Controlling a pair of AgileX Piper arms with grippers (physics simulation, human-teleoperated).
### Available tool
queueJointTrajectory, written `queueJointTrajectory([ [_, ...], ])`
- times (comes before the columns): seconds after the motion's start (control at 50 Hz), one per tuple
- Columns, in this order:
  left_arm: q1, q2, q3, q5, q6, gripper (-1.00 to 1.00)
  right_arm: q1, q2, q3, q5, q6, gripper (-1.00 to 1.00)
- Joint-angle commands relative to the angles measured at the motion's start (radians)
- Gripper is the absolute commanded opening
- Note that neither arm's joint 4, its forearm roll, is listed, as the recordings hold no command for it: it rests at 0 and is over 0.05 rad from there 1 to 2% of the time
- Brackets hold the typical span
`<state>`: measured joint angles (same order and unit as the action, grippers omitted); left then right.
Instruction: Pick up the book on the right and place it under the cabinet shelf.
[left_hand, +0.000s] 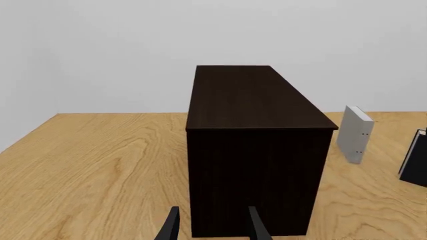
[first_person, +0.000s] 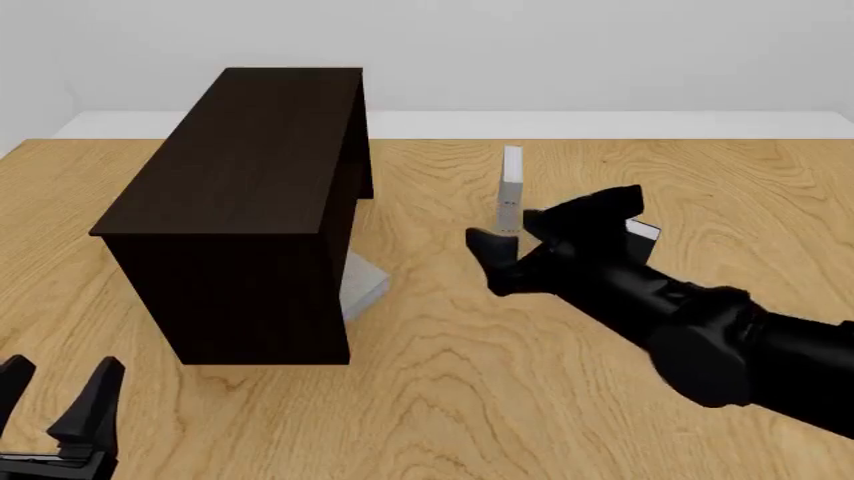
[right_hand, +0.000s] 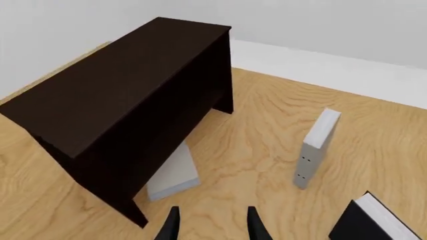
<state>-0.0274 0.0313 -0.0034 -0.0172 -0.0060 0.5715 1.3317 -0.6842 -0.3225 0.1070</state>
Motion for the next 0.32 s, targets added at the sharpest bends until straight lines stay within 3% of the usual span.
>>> queueJointTrajectory([
  [0.02,-0.006,0.001,0.000,-0.002,0.000,1.00,-0.019,-0.200,0.087,0.050,-0.022,1.00],
  [0.32,-0.006,-0.003,0.000,0.003,0.000,1.00,-0.051,-0.351,0.142,0.106,-0.051,1.00],
])
